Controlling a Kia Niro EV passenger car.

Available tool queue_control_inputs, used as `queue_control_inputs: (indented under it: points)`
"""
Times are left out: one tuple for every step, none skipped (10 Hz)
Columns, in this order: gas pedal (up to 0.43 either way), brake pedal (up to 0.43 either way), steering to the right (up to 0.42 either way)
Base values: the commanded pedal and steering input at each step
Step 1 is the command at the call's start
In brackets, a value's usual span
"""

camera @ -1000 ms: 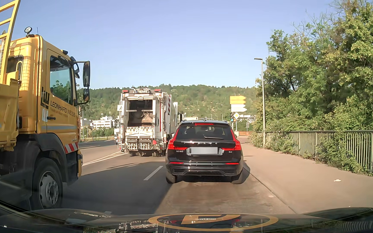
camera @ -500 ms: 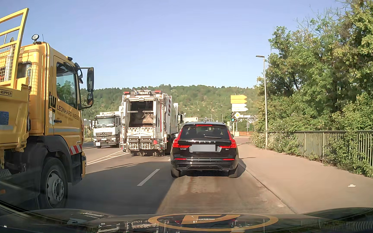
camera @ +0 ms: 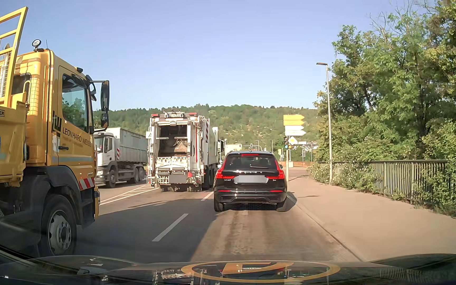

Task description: Follow the waypoints while adhering to traffic rules and regulations

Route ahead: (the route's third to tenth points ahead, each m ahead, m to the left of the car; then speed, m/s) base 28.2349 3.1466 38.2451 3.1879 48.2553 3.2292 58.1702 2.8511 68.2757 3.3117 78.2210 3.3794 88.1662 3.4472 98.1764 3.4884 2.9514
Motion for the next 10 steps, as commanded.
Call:
queue_control_inputs:
  points:
    - [0.378, 0.000, 0.000]
    - [0.378, 0.000, 0.000]
    - [0.378, 0.000, -0.001]
    - [0.378, 0.000, -0.002]
    - [0.378, 0.000, -0.004]
    - [0.370, 0.000, -0.005]
    - [0.370, 0.000, -0.005]
    - [0.370, 0.000, -0.005]
    - [0.370, 0.000, -0.005]
    - [0.358, 0.000, -0.005]
